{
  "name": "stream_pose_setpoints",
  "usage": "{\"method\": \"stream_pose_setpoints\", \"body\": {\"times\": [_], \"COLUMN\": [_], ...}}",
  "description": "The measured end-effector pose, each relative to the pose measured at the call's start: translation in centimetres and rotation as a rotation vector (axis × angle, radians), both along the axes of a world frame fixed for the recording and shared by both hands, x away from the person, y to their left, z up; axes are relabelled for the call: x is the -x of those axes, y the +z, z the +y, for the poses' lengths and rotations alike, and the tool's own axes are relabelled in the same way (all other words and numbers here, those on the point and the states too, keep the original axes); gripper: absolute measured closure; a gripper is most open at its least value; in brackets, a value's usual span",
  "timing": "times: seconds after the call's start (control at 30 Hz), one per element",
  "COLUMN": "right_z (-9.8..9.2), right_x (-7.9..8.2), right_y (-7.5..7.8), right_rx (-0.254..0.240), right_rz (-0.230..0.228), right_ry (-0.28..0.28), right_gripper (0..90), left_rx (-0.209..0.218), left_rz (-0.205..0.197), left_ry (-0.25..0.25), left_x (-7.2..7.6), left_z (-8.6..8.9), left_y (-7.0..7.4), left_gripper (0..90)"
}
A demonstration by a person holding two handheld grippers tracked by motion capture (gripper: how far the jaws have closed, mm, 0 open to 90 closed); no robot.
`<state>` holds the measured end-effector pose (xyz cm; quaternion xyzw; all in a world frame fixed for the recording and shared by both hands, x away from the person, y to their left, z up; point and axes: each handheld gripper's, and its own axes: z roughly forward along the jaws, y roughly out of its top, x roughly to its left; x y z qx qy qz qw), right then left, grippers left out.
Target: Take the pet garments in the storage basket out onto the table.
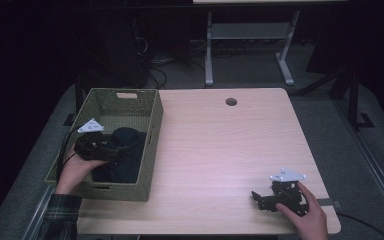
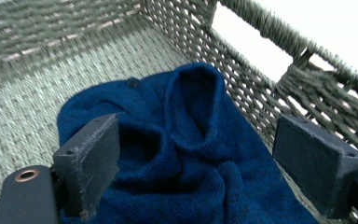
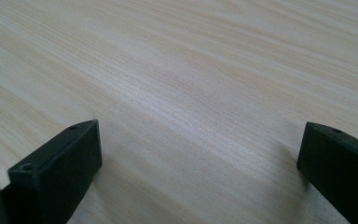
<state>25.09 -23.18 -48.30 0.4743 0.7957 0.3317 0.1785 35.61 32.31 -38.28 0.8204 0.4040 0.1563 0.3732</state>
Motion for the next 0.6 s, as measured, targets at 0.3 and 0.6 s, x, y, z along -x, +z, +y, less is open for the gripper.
{"method": "stream_pose_setpoints", "body": {"times": [0.3, 0.6], "right_z": [0.0, 0.0], "right_x": [0.0, 0.0], "right_y": [0.0, 0.0], "right_rx": [0.0, 0.0], "right_rz": [0.0, 0.0], "right_ry": [0.0, 0.0], "right_gripper": [0.0, 0.0], "left_rx": [-0.048, -0.127], "left_rz": [0.063, 0.119], "left_ry": [-0.021, -0.04], "left_x": [-0.3, -0.7], "left_z": [-0.3, -1.0], "left_y": [-1.0, -1.9], "left_gripper": [14.3, 14.2]}}
